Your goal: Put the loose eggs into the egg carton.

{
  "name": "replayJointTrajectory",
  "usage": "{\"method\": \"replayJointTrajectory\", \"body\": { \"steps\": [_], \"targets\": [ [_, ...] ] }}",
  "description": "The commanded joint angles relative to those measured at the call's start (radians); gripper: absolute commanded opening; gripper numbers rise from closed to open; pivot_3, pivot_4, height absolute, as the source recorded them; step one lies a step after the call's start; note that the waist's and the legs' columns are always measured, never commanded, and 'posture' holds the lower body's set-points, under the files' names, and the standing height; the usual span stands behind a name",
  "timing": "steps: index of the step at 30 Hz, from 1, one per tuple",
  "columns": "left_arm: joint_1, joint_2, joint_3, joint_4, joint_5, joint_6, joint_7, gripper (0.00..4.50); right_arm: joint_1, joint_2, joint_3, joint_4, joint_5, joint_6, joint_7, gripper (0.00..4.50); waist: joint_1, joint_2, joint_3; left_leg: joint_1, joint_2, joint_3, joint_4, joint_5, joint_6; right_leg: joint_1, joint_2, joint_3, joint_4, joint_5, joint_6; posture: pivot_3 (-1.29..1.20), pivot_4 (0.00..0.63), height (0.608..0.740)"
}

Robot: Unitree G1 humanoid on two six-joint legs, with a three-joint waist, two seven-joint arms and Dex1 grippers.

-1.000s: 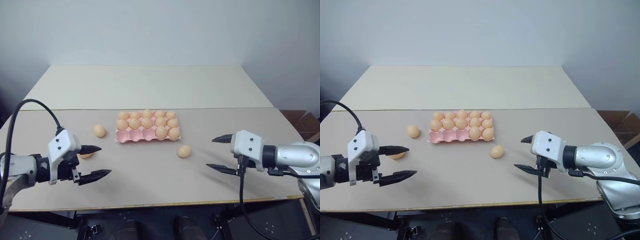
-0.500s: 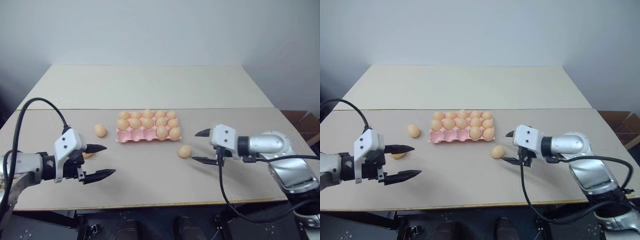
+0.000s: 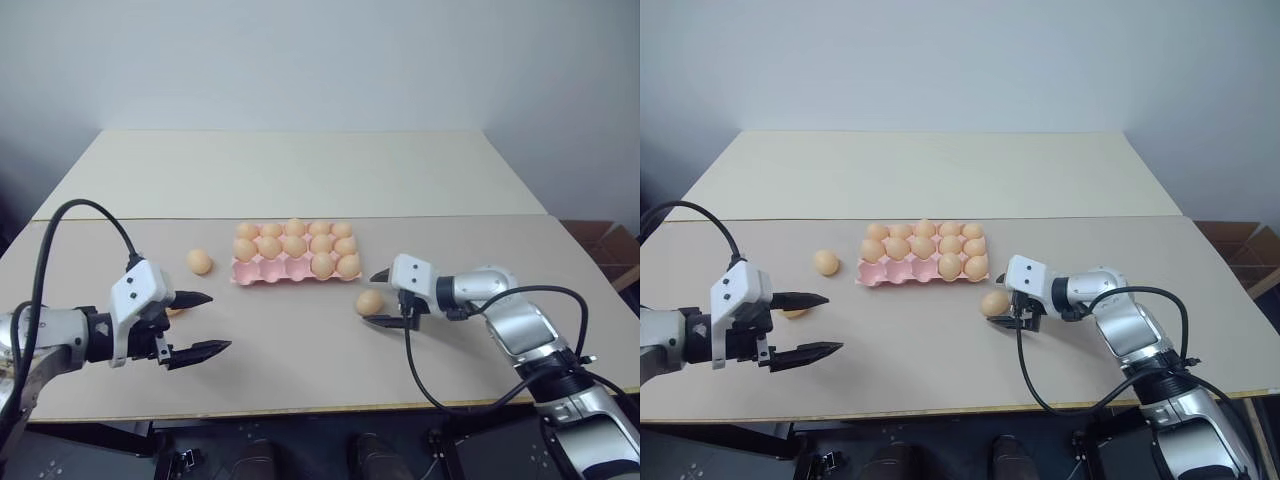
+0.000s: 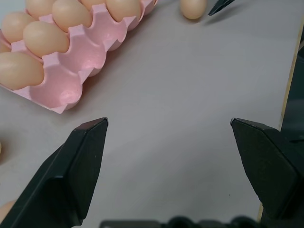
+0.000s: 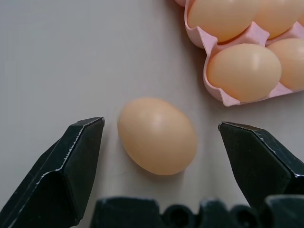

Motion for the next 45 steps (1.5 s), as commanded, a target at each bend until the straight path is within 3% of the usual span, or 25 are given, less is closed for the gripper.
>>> {"method": "replayJointTrajectory", "body": {
  "steps": [1, 3, 6, 11, 24, 30, 33, 38, 45],
  "targets": [
    [-0.003, -0.012, 0.035, -0.038, -0.023, 0.016, 0.028, 4.50, -0.029, 0.011, -0.010, 0.005, 0.002, -0.036, 0.016, 4.46, 0.000, 0.000, 0.000, 0.000, 0.000, 0.000, 0.000, 0.000, 0.000, 0.000, 0.000, 0.000, 0.000, 0.000, 0.001, 0.00, 0.150, 0.740],
    [-0.005, -0.013, 0.035, -0.045, -0.029, 0.022, 0.036, 4.50, -0.033, 0.018, -0.011, 0.018, 0.001, -0.037, 0.021, 4.46, 0.000, 0.000, 0.000, 0.000, 0.000, 0.000, 0.000, 0.000, 0.000, 0.000, 0.000, 0.000, 0.000, 0.001, 0.001, 0.00, 0.150, 0.740],
    [-0.001, -0.010, 0.033, -0.049, -0.019, 0.027, 0.052, 4.50, -0.036, 0.023, -0.011, 0.040, -0.003, -0.054, 0.028, 3.89, 0.000, 0.000, 0.000, 0.000, 0.000, 0.000, 0.000, 0.000, 0.000, 0.000, 0.000, 0.000, 0.000, 0.001, 0.002, 0.00, 0.150, 0.740],
    [0.004, -0.012, 0.031, -0.053, -0.019, 0.028, 0.062, 4.50, -0.022, 0.016, -0.001, 0.034, -0.032, -0.066, 0.035, 2.31, 0.000, 0.000, 0.000, 0.000, 0.000, 0.000, 0.000, 0.000, 0.000, 0.000, 0.000, 0.000, 0.000, 0.001, 0.002, 0.00, 0.150, 0.740],
    [0.011, -0.009, 0.037, -0.016, -0.002, 0.013, 0.047, 4.50, -0.079, -0.004, -0.093, -0.141, -0.008, 0.018, -0.024, 2.31, -0.003, 0.000, 0.000, 0.000, 0.000, 0.000, 0.000, 0.000, 0.000, 0.000, 0.000, 0.000, 0.000, 0.001, 0.002, 0.00, 0.150, 0.740],
    [0.063, -0.014, 0.026, -0.011, 0.041, 0.003, 0.053, 4.50, -0.213, 0.163, -0.037, -0.112, -0.032, 0.043, -0.112, 2.31, -0.014, 0.000, 0.000, 0.003, 0.003, 0.000, 0.000, 0.000, 0.000, 0.000, 0.004, 0.001, 0.001, 0.002, 0.000, 0.00, 0.150, 0.740],
    [0.064, -0.045, 0.074, -0.037, -0.017, 0.025, 0.056, 4.50, -0.252, 0.233, 0.015, -0.034, -0.074, 0.001, -0.136, 2.31, -0.005, 0.000, 0.000, 0.002, 0.003, 0.000, -0.001, 0.000, 0.000, 0.000, 0.003, 0.000, 0.001, 0.002, 0.000, 0.00, 0.150, 0.740],
    [0.122, -0.036, 0.111, -0.069, 0.001, 0.039, 0.056, 4.50, -0.310, 0.335, 0.061, 0.140, -0.119, -0.062, -0.189, 2.31, -0.003, 0.000, 0.000, 0.000, 0.001, 0.001, -0.001, 0.000, 0.000, -0.001, 0.000, 0.000, 0.000, 0.003, -0.001, 0.00, 0.150, 0.740],
    [0.183, -0.044, 0.159, -0.108, -0.014, 0.062, 0.066, 4.50, -0.352, 0.388, 0.065, 0.253, -0.124, -0.094, -0.187, 2.31, -0.003, 0.000, 0.000, 0.000, 0.002, 0.000, -0.001, 0.000, 0.000, -0.001, 0.001, -0.001, 0.001, 0.003, -0.001, 0.00, 0.150, 0.740]
  ]
}}
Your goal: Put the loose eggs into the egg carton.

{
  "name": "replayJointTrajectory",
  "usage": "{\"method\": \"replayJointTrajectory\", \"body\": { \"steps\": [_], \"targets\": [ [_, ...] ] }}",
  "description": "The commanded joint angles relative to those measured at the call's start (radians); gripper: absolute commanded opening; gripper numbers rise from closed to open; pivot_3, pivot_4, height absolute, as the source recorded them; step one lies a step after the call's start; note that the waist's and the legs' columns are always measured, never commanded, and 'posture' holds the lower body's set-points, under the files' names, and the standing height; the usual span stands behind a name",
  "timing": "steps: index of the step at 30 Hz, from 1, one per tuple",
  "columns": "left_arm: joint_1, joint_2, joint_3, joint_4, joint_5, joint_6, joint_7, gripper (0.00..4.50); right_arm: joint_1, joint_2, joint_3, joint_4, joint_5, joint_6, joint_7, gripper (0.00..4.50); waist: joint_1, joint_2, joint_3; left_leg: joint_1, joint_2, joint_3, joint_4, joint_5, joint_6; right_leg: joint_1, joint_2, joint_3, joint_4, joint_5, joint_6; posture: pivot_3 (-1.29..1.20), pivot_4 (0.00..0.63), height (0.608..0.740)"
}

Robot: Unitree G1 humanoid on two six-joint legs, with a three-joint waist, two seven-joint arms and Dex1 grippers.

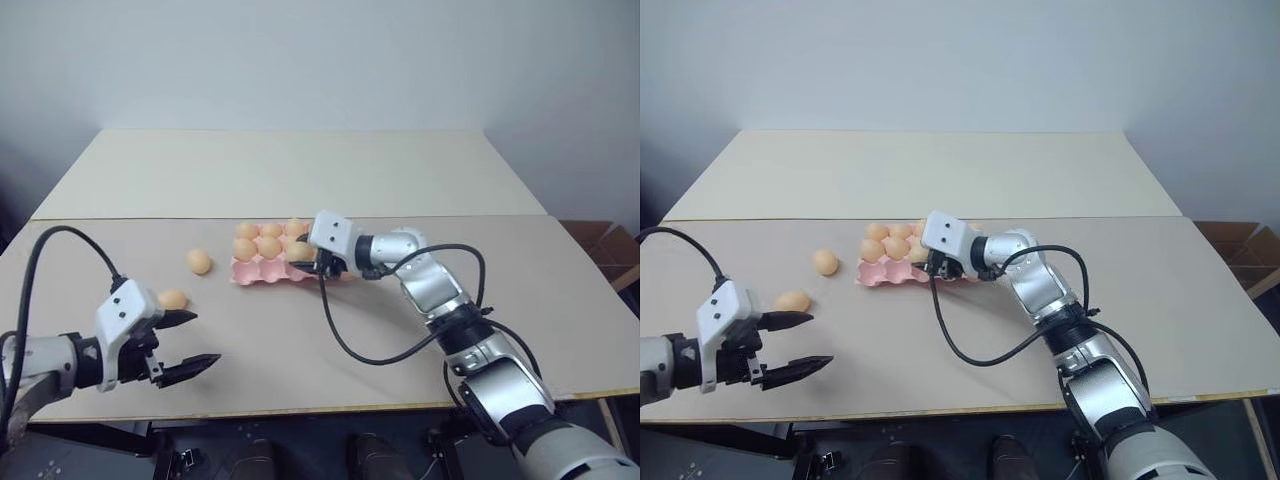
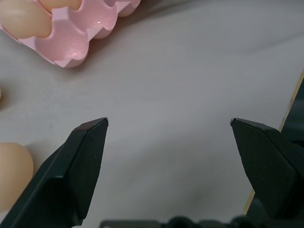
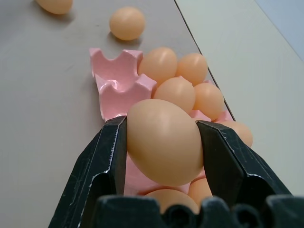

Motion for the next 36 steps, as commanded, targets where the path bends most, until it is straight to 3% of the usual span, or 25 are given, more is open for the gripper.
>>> {"method": "replayJointTrajectory", "body": {
  "steps": [1, 4, 8, 15, 21, 26, 31, 36],
  "targets": [
    [0.008, 0.001, 0.036, -0.035, -0.005, 0.003, 0.010, 4.50, -0.038, 0.019, -0.013, 0.022, 0.005, -0.044, 0.002, 2.31, -0.002, 0.000, 0.000, 0.000, 0.000, 0.000, 0.000, 0.000, 0.000, 0.000, 0.000, 0.000, 0.000, 0.000, 0.000, 0.00, 0.150, 0.740],
    [0.010, 0.001, 0.035, -0.035, -0.004, 0.002, 0.016, 4.50, -0.051, 0.026, -0.003, 0.066, -0.019, -0.080, -0.005, 3.09, -0.003, 0.000, 0.000, 0.000, 0.000, 0.000, 0.000, 0.000, 0.000, 0.000, 0.000, 0.000, 0.000, 0.000, 0.000, 0.00, 0.150, 0.740],
    [0.014, 0.001, 0.032, -0.029, 0.002, -0.007, 0.018, 4.50, -0.043, 0.020, -0.006, 0.070, -0.028, -0.106, -0.001, 4.46, -0.004, 0.000, 0.000, 0.000, 0.001, 0.000, 0.000, 0.000, 0.000, 0.000, 0.001, 0.000, 0.000, 0.000, 0.000, 0.00, 0.150, 0.740],
    [-0.009, 0.001, 0.026, -0.017, -0.001, -0.022, 0.017, 4.50, 0.097, -0.097, -0.055, -0.191, 0.002, -0.070, 0.028, 4.46, 0.004, 0.000, 0.000, 0.000, 0.000, 0.000, 0.000, 0.000, 0.000, 0.000, 0.000, 0.000, 0.000, 0.000, 0.000, 0.00, 0.150, 0.740],
    [0.014, 0.004, 0.056, 0.020, 0.017, -0.052, -0.016, 4.50, 0.317, -0.358, -0.240, -0.595, 0.195, 0.097, 0.173, 4.46, 0.006, 0.000, 0.000, -0.001, -0.001, 0.001, 0.000, 0.000, 0.000, 0.000, -0.001, 0.000, -0.001, -0.001, 0.000, 0.00, 0.150, 0.740],
    [0.036, 0.006, 0.104, 0.071, 0.033, -0.082, -0.054, 4.50, 0.441, -0.574, -0.406, -0.712, 0.312, 0.161, 0.267, 4.46, 0.001, 0.000, 0.000, 0.003, 0.000, 0.001, 0.000, 0.000, -0.001, 0.001, 0.000, 0.000, -0.001, -0.003, -0.003, 0.00, 0.150, 0.740],
    [0.033, -0.021, 0.239, 0.141, 0.014, -0.095, -0.061, 4.50, 0.528, -0.670, -0.508, -0.743, 0.361, 0.202, 0.263, 4.46, 0.001, 0.000, 0.000, 0.004, 0.000, 0.002, -0.001, -0.001, -0.002, 0.001, -0.001, 0.001, -0.001, -0.004, -0.004, 0.00, 0.150, 0.740],
    [0.041, 0.001, 0.419, 0.222, 0.020, -0.036, -0.047, 4.50, 0.575, -0.669, -0.539, -0.783, 0.381, 0.228, 0.209, 4.46, 0.000, 0.000, 0.000, 0.003, 0.000, 0.002, -0.001, -0.001, -0.001, 0.000, -0.001, 0.001, -0.002, -0.004, -0.003, 0.00, 0.150, 0.740]
  ]
}}
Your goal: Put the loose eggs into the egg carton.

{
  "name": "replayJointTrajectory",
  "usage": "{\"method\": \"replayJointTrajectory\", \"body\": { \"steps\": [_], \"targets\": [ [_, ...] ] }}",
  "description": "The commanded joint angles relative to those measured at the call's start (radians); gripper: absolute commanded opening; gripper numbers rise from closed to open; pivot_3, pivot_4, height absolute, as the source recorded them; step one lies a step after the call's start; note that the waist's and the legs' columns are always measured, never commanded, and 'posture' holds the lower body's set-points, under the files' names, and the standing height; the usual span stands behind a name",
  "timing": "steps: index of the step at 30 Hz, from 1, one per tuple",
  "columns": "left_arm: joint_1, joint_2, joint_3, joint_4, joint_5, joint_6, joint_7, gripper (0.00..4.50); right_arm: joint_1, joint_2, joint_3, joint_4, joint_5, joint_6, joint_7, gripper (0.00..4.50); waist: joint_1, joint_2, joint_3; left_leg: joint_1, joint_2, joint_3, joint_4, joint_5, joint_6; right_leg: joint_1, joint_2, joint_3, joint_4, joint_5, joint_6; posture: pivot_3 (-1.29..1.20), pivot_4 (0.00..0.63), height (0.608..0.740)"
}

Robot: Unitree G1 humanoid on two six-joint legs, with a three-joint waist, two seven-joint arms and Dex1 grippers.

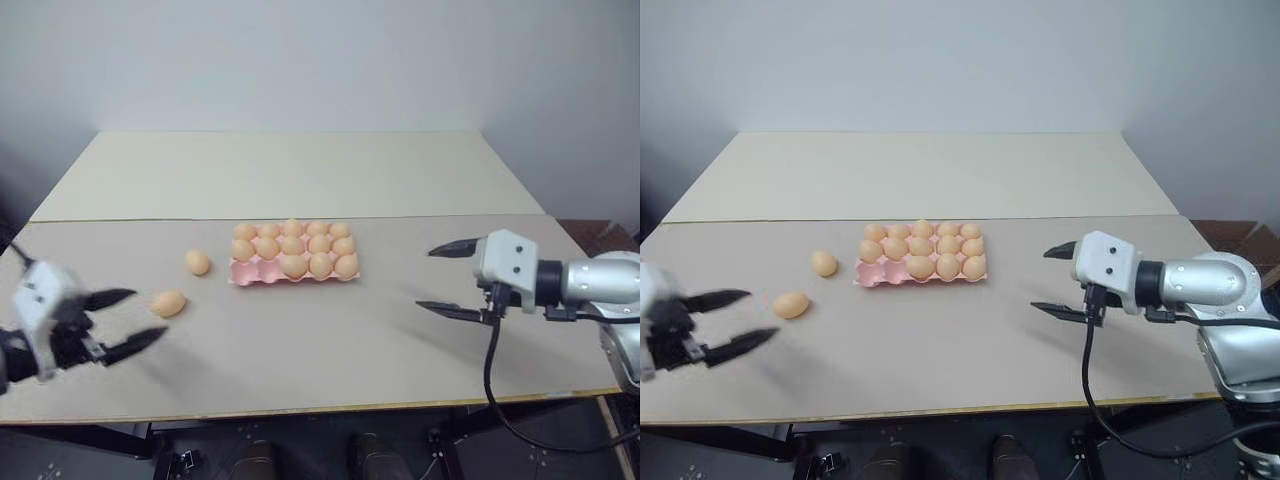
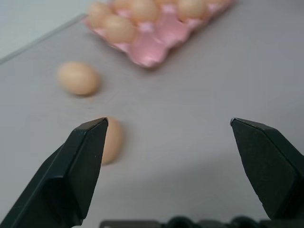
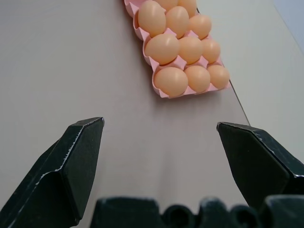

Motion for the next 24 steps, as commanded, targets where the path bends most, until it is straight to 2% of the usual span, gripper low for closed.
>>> {"method": "replayJointTrajectory", "body": {
  "steps": [1, 4, 10, 13, 18, 24],
  "targets": [
    [0.035, 0.028, 0.135, 0.017, -0.012, 0.028, -0.041, 4.50, -0.004, -0.001, -0.044, -0.049, 0.029, 0.017, -0.045, 4.46, -0.002, 0.000, 0.000, 0.000, 0.000, 0.000, 0.000, 0.000, 0.000, 0.000, 0.000, 0.000, 0.000, 0.000, 0.000, 0.00, 0.150, 0.740],
    [0.063, 0.041, 0.182, 0.028, -0.018, 0.030, -0.084, 4.50, -0.010, 0.000, -0.032, -0.045, 0.028, 0.017, -0.069, 4.46, 0.000, 0.000, 0.000, 0.000, 0.000, 0.001, 0.000, 0.000, -0.001, 0.000, -0.001, 0.000, 0.000, 0.000, 0.000, 0.00, 0.150, 0.740],
    [0.102, 0.046, 0.155, 0.033, 0.021, 0.002, -0.119, 4.50, -0.027, -0.001, -0.012, -0.028, 0.030, 0.008, -0.082, 4.46, 0.004, 0.000, 0.000, 0.000, 0.000, 0.001, 0.000, -0.004, -0.007, 0.000, -0.001, -0.001, -0.001, 0.000, 0.000, 0.00, 0.150, 0.740],
    [0.089, 0.036, 0.064, 0.046, 0.072, -0.054, -0.098, 4.50, -0.035, 0.001, -0.004, -0.020, 0.031, 0.007, -0.086, 4.46, 0.004, 0.000, 0.000, 0.000, 0.000, 0.001, 0.000, -0.004, -0.007, 0.000, -0.001, 0.000, -0.001, 0.000, 0.000, 0.00, 0.150, 0.740],
    [-0.072, -0.013, -0.170, 0.141, 0.139, -0.114, 0.017, 4.50, -0.038, 0.009, 0.024, -0.039, 0.016, 0.008, -0.101, 4.46, 0.010, -0.001, 0.000, 0.000, 0.000, 0.001, 0.000, -0.004, -0.007, 0.000, 0.000, 0.000, 0.000, 0.000, 0.000, 0.00, 0.150, 0.740],
    [-0.213, -0.050, -0.330, 0.284, 0.187, -0.220, 0.023, 4.50, -0.056, -0.010, 0.012, -0.061, 0.022, 0.034, -0.119, 4.46, 0.006, -0.001, -0.001, -0.003, 0.000, 0.002, 0.000, 0.000, 0.000, -0.001, 0.000, 0.000, -0.001, 0.000, 0.000, 0.00, 0.150, 0.740]
  ]
}}
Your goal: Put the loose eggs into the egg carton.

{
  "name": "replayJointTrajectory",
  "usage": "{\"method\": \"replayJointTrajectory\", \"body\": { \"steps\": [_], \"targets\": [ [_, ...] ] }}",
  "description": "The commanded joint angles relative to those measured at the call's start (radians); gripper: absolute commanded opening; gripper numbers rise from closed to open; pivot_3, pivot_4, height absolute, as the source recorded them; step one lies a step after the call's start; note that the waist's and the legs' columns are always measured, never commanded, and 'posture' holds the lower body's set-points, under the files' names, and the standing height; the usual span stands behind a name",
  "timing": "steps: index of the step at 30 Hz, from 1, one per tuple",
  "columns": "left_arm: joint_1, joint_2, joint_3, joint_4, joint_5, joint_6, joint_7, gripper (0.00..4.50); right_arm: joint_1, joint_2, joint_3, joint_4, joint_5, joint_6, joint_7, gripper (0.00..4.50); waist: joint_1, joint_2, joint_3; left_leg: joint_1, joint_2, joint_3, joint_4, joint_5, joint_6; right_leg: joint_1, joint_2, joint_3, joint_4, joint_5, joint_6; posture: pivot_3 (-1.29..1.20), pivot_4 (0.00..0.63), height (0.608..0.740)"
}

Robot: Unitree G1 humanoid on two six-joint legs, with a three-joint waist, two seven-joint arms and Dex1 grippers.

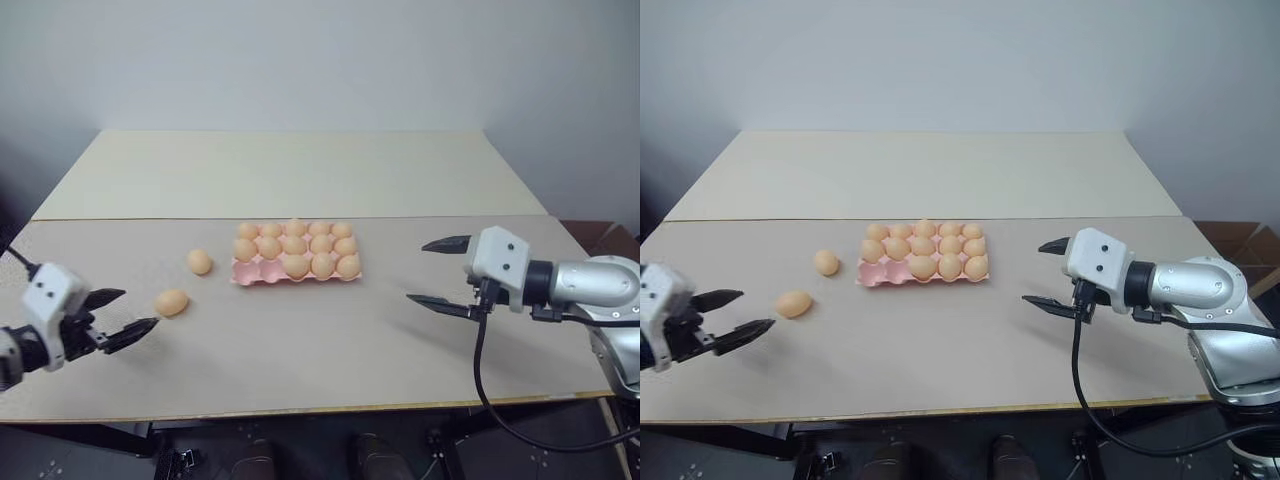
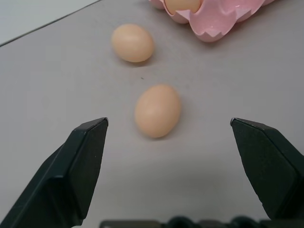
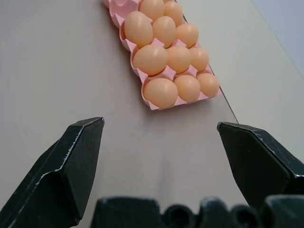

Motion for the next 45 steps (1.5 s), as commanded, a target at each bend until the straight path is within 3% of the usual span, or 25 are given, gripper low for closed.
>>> {"method": "replayJointTrajectory", "body": {
  "steps": [1, 15, 18, 22, 25, 30, 36, 45],
  "targets": [
    [-0.078, -0.006, -0.058, 0.069, 0.026, -0.073, 0.003, 4.50, -0.021, -0.019, -0.030, -0.043, 0.009, 0.016, -0.018, 4.46, 0.001, 0.000, 0.000, 0.000, 0.000, 0.000, 0.000, 0.000, 0.000, 0.000, 0.000, 0.000, 0.000, 0.000, 0.000, 0.00, 0.150, 0.740],
    [-0.293, -0.101, -0.287, 0.358, 0.122, -0.190, 0.006, 4.50, -0.019, 0.007, -0.025, -0.159, 0.024, 0.117, -0.109, 4.46, 0.006, -0.001, 0.000, 0.000, 0.000, 0.000, 0.000, 0.000, 0.000, 0.001, 0.000, 0.000, 0.001, 0.002, 0.004, 0.00, 0.150, 0.740],
    [-0.315, -0.123, -0.283, 0.385, 0.113, -0.200, 0.014, 3.94, -0.019, 0.009, -0.022, -0.172, 0.020, 0.129, -0.122, 4.50, 0.008, -0.001, 0.000, 0.000, 0.000, 0.000, 0.001, 0.000, 0.000, 0.001, 0.000, 0.000, 0.001, 0.002, 0.004, 0.00, 0.150, 0.740],
    [-0.321, -0.124, -0.293, 0.396, 0.128, -0.215, 0.012, 2.64, -0.007, 0.008, -0.019, -0.184, 0.017, 0.132, -0.135, 4.50, 0.007, -0.001, -0.001, 0.000, 0.000, 0.000, 0.001, 0.000, 0.000, 0.001, 0.000, 0.000, 0.001, 0.003, 0.004, 0.00, 0.150, 0.740],
    [-0.324, -0.117, -0.305, 0.397, 0.141, -0.213, 0.014, 1.94, -0.006, 0.010, -0.014, -0.187, 0.017, 0.135, -0.142, 4.50, 0.008, -0.001, -0.001, 0.000, 0.000, 0.000, 0.001, 0.000, 0.000, 0.001, 0.000, 0.000, 0.001, 0.003, 0.005, 0.00, 0.150, 0.740],
    [-0.304, -0.091, -0.318, 0.350, 0.131, -0.195, -0.033, 1.93, -0.005, 0.017, -0.008, -0.188, 0.020, 0.130, -0.147, 4.50, 0.006, -0.001, -0.001, 0.000, 0.000, 0.000, 0.001, 0.000, 0.000, 0.001, 0.000, 0.000, 0.001, 0.003, 0.004, 0.00, 0.150, 0.740],
    [-0.340, -0.104, -0.283, 0.184, -0.028, -0.095, -0.110, 1.93, -0.008, 0.029, 0.007, -0.189, 0.006, 0.130, -0.165, 4.50, 0.008, -0.001, -0.001, 0.000, 0.000, 0.000, 0.001, 0.000, 0.000, 0.001, 0.000, 0.000, 0.001, 0.003, 0.004, 0.00, 0.150, 0.740],
    [-0.590, -0.275, -0.445, 0.325, 0.034, -0.185, -0.107, 1.93, 0.009, 0.054, 0.024, -0.227, -0.021, 0.173, -0.243, 4.50, 0.020, -0.002, -0.001, 0.000, -0.002, -0.001, 0.003, 0.000, 0.001, 0.003, 0.001, 0.001, 0.001, 0.005, 0.007, 0.00, 0.150, 0.740]
  ]
}}
